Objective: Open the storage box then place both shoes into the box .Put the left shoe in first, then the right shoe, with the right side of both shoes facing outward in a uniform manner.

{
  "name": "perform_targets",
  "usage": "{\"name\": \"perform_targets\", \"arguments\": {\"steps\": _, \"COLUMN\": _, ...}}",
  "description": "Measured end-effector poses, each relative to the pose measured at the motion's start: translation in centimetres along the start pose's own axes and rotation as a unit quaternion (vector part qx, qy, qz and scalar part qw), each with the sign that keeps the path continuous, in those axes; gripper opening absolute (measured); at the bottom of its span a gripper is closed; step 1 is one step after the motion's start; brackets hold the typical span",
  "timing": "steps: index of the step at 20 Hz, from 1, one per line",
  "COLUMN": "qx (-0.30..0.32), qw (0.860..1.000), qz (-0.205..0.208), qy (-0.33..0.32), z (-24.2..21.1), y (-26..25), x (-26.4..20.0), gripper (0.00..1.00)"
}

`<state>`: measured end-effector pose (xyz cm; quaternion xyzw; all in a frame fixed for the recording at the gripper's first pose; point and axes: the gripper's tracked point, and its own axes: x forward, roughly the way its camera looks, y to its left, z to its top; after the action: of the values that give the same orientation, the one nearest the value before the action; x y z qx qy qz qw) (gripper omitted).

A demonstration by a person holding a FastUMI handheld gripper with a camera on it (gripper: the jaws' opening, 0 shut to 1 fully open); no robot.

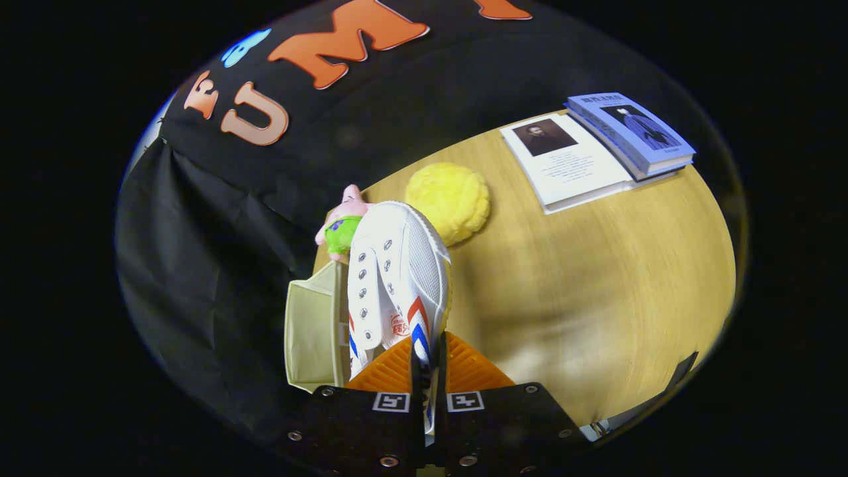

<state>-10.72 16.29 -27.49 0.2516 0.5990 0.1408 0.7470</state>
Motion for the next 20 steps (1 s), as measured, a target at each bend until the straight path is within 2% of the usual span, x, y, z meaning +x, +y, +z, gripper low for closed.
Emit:
{"name": "perform_targets", "arguments": {"steps": 5, "qx": -0.065, "qw": 0.997, "qz": 0.038, "qy": 0.025, "z": -1.3, "y": 9.0, "x": 3.0, "gripper": 0.06}}
{"name": "perform_targets", "arguments": {"steps": 10, "qx": -0.099, "qw": 0.993, "qz": 0.046, "qy": 0.05, "z": -3.1, "y": 13.3, "x": 7.7, "gripper": 0.06}}
{"name": "perform_targets", "arguments": {"steps": 12, "qx": -0.118, "qw": 0.991, "qz": 0.034, "qy": 0.056, "z": -4.0, "y": 13.5, "x": 9.4, "gripper": 0.06}}
{"name": "perform_targets", "arguments": {"steps": 14, "qx": -0.13, "qw": 0.989, "qz": 0.003, "qy": 0.077, "z": -5.8, "y": 13.4, "x": 10.0, "gripper": 0.06}}
{"name": "perform_targets", "arguments": {"steps": 20, "qx": -0.116, "qw": 0.988, "qz": -0.04, "qy": 0.089, "z": -7.9, "y": 13.3, "x": 11.3, "gripper": 0.06}}
